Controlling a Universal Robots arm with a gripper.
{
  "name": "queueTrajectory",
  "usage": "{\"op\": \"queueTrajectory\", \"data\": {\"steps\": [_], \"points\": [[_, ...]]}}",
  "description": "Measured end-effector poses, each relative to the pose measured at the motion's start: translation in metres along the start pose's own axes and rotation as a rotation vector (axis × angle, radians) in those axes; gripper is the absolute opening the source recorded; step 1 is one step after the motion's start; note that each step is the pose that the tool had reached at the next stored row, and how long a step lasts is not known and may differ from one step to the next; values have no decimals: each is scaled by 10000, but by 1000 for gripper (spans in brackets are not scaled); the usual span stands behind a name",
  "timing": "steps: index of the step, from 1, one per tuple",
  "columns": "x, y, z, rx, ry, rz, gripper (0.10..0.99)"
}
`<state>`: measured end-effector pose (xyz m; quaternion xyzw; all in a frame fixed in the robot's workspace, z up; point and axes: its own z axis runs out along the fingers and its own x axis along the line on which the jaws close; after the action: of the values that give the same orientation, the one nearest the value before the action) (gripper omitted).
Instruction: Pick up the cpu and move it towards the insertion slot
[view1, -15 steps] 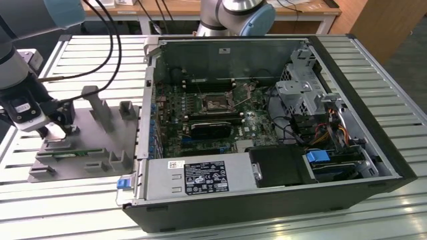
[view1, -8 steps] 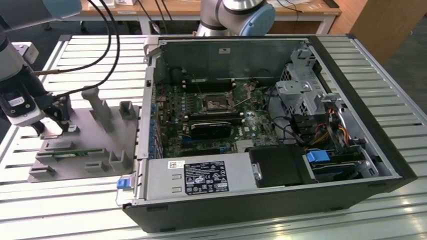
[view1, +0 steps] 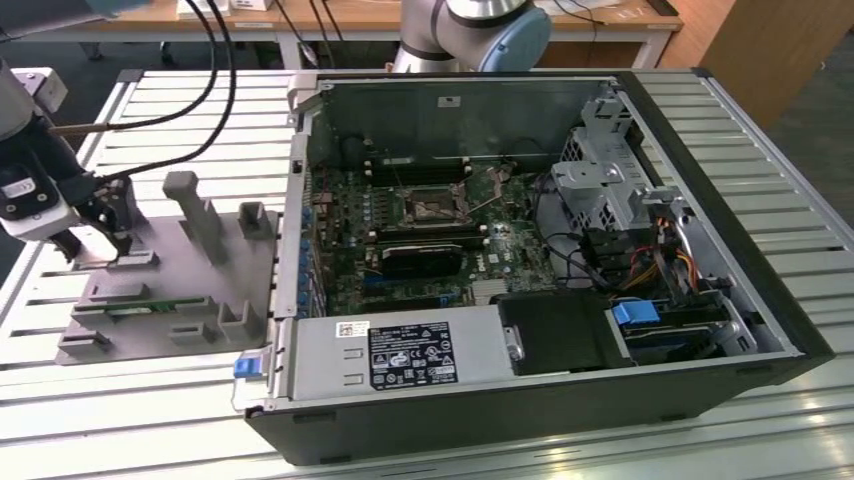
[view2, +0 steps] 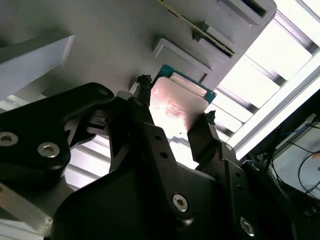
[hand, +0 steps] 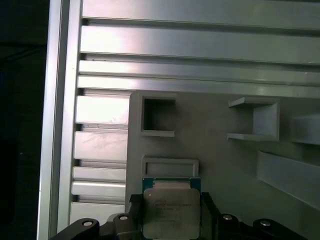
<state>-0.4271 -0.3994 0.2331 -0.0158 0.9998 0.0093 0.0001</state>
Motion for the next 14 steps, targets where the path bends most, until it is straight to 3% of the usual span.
{"op": "queueTrajectory", "data": {"steps": [14], "points": [[0, 10, -303, 2, -2, 0, 541]]}}
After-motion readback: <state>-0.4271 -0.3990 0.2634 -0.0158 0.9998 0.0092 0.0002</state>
